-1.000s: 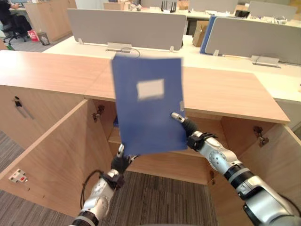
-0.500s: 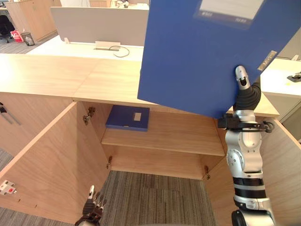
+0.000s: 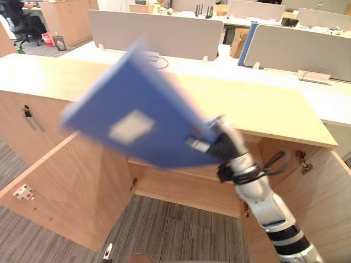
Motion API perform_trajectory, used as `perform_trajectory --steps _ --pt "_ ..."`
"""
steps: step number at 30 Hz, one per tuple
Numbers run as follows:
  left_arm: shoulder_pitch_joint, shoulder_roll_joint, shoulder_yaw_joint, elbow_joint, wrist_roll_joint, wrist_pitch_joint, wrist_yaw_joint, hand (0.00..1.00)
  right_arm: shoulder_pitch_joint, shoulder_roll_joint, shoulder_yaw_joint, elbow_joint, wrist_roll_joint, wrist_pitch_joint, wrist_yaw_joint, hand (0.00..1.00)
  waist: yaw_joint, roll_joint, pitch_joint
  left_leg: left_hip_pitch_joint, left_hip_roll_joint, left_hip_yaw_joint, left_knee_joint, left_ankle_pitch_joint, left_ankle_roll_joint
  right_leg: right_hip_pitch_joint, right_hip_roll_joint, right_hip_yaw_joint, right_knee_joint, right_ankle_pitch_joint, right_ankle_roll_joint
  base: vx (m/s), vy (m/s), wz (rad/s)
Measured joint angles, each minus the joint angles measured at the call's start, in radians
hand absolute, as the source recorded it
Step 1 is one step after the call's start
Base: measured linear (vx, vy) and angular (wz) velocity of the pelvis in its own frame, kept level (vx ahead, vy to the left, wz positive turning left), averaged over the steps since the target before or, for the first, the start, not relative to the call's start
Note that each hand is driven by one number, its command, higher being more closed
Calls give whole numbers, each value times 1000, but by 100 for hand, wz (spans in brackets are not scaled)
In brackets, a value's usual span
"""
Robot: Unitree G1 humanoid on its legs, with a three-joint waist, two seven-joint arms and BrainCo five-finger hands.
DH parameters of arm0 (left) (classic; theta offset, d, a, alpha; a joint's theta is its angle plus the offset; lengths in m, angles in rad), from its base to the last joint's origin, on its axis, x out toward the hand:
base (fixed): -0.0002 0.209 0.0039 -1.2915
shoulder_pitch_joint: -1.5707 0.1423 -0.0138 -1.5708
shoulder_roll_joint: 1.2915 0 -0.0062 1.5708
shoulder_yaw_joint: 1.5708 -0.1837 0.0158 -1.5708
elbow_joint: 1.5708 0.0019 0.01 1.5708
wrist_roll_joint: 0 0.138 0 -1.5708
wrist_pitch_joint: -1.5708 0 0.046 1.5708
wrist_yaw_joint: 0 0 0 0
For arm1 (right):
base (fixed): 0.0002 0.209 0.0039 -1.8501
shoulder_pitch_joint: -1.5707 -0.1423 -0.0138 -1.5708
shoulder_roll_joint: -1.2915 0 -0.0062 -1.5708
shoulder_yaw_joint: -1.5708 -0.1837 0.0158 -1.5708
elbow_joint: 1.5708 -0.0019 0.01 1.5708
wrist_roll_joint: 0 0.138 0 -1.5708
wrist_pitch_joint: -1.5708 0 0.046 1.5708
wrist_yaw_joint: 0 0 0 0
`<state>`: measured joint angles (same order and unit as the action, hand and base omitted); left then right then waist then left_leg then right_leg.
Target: Walk over to the cabinet, pick up the folder, carry it to the office cabinet, place the folder inside the office cabinet, then close the office cabinet door
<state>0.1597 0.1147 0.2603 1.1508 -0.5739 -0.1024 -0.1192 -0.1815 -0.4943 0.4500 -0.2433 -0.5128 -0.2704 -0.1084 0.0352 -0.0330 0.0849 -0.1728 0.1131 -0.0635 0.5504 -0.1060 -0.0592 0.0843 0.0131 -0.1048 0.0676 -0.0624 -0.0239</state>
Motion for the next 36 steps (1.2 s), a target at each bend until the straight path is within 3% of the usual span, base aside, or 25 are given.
perform_trajectory --steps 2,4,11,18,20,21,24,26,28,29,31,33,34,36 --pt "-1 1 -19 0 25 3 -10 0 0 -37 75 48 -18 -20 44 100 8 7 11 -1 -3 8 -45 -20 -3 -17 0 8 2 5 -8 -40 42 13" --pt "-2 4 -35 1 35 3 -21 0 -23 -72 127 106 -19 -28 81 100 30 29 24 38 -6 14 -219 -20 -22 -65 6 45 29 6 -1 -19 119 -19" --pt "-24 21 -60 12 53 -4 -22 0 -122 -154 220 143 -15 -31 140 100 23 16 0 90 -71 74 -342 27 29 -66 -48 122 -31 45 48 88 127 -14" --pt "-29 26 -87 -4 53 -13 -18 0 -131 -159 324 261 -16 -35 182 100 36 14 -25 125 -81 116 -425 38 35 -65 -54 162 -95 67 60 106 40 -18" --pt "-29 26 -100 -4 53 -14 -17 0 -125 -154 324 329 -16 -34 184 100 39 15 -24 130 -81 117 -431 39 37 -76 -54 165 -82 65 62 57 7 -24" --pt "-24 22 -101 -13 53 -15 -15 0 -128 -144 321 381 -18 -25 184 100 54 16 -24 136 -78 117 -442 40 39 -115 -53 185 -26 45 64 20 7 -54" --pt "-24 5 -102 -47 53 -17 -3 0 -133 -47 181 523 12 17 184 100 62 23 15 151 -90 132 -443 39 41 -273 -54 215 272 -42 82 -22 -2 -57" --pt "-35 8 -103 -54 51 -19 9 0 -155 35 67 599 76 55 168 100 52 28 52 160 -93 145 -433 35 47 -311 -63 181 354 -44 83 -99 -13 -33" --pt "-50 16 -99 -89 30 -26 31 0 -224 113 -53 647 210 110 92 100 37 25 105 129 -106 161 -376 18 58 -306 -104 85 315 -50 73 -170 -4 -23" --pt "-58 17 -97 -99 26 -26 34 0 -247 121 -83 652 239 114 77 100 36 27 121 102 -109 165 -340 6 57 -305 -114 62 292 -57 61 -209 -2 -6" --pt "-108 14 -93 -129 10 -37 41 0 -353 128 -154 672 360 95 31 100 23 68 220 11 -84 154 -180 -45 57 -320 -102 34 296 -32 51 -242 11 5" --pt "-125 14 -67 -158 4 -47 46 0 -396 151 -169 664 455 96 12 100 36 64 255 -61 -73 160 -102 -65 55 -392 -113 18 371 -68 44 -263 4 -3" --pt "-132 8 -57 -177 -9 -47 50 0 -413 172 -189 646 496 105 -2 100 43 58 269 -124 -71 162 -39 -85 51 -452 -149 -32 437 -82 42 -288 -20 0" --pt "-140 -2 -56 -189 -16 -47 52 0 -440 192 -198 612 510 115 -30 100 49 62 296 -195 -58 155 48 -114 49 -507 -158 -53 508 -101 35 -200 -35 5"
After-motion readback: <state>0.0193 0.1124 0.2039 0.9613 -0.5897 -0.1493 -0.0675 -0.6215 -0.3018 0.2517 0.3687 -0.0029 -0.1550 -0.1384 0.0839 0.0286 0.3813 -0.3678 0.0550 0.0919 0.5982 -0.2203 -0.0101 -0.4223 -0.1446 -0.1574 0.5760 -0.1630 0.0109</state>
